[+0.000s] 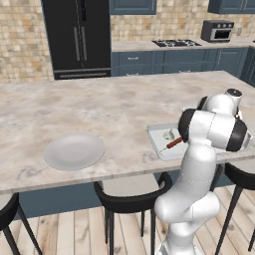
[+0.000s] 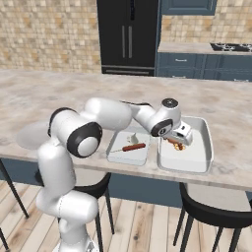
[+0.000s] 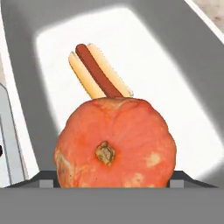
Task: Place one cooked food and one vegetable from the large plate to each tupperware container.
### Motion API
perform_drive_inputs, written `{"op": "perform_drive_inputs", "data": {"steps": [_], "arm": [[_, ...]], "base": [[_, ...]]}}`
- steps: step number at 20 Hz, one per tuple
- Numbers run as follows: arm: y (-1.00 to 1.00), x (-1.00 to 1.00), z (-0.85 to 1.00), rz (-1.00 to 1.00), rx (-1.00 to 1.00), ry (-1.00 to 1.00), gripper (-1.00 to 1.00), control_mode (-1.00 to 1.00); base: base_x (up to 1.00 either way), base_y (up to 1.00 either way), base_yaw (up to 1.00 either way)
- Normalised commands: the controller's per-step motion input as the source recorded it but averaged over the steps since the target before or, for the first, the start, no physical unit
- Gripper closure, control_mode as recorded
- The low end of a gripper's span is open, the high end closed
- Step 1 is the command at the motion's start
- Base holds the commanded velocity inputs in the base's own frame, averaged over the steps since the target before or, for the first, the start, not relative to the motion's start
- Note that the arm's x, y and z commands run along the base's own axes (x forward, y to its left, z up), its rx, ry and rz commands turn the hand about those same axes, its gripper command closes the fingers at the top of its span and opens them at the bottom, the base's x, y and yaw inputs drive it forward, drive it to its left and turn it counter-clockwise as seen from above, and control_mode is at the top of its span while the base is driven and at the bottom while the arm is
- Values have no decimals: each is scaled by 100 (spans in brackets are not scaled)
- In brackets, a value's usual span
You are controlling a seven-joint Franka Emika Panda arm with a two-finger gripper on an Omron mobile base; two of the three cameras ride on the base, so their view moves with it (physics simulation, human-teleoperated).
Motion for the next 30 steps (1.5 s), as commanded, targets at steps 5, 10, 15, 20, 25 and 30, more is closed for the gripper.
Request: {"op": "perform_drive_inputs", "data": {"steps": [5,10,15,20,25,30], "arm": [[-31,40,-58,0,0,2,100,-100],[-12,51,-49,0,-1,2,100,-100],[-3,12,-59,0,-1,0,100,-100],[4,0,-30,0,-3,-1,-100,-100],[12,-9,12,0,-1,-7,-100,-100],[13,-6,17,0,-3,0,-100,-100]], "base": [[0,0,0],[0,0,0],[0,0,0],[0,0,0],[0,0,0],[0,0,0]]}}
